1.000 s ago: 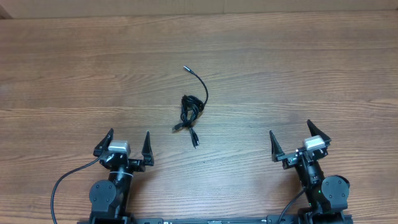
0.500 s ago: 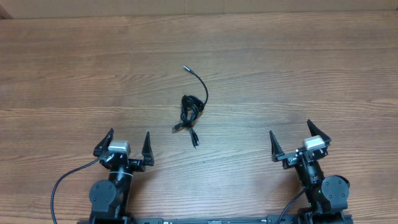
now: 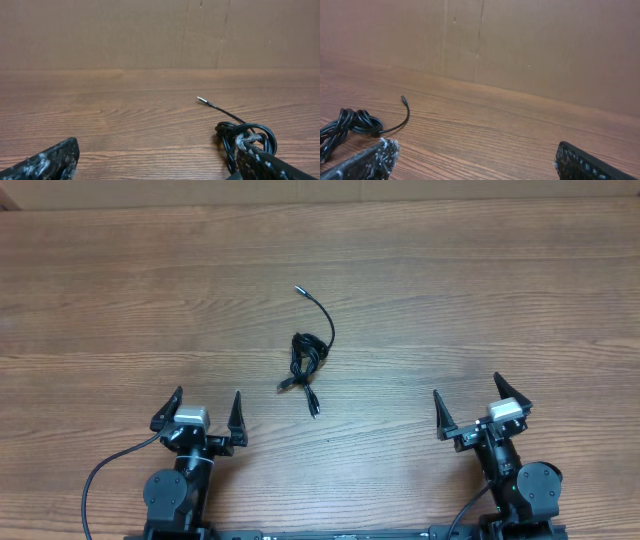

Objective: Untangle cables

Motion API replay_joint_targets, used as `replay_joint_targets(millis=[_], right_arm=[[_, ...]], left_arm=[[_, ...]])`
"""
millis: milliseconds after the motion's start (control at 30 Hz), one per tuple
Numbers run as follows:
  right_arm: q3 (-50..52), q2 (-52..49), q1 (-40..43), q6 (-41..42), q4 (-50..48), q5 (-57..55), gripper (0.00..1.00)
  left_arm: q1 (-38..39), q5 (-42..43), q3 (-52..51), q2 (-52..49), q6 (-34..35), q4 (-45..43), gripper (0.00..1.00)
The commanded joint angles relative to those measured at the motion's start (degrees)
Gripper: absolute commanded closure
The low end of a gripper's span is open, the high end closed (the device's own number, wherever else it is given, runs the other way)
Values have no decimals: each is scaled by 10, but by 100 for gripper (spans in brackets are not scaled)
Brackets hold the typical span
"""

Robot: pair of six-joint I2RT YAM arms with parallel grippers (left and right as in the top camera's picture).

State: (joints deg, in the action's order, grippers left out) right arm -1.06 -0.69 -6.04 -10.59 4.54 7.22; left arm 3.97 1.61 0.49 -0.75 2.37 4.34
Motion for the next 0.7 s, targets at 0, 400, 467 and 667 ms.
replay_joint_targets(millis=[0,400,467,667], right_arm=[[6,5,-4,-3,-3,0,0],[6,5,-4,-3,-3,0,0],[6,5,-4,-3,-3,0,0],[6,5,-4,-3,-3,0,0]], left_arm=[[-6,-5,-2,5,-5,1,1],[-6,-5,-2,5,19,1,0],[-6,-6,-2,5,19,1,1],[-6,-6,3,5,33,0,0]])
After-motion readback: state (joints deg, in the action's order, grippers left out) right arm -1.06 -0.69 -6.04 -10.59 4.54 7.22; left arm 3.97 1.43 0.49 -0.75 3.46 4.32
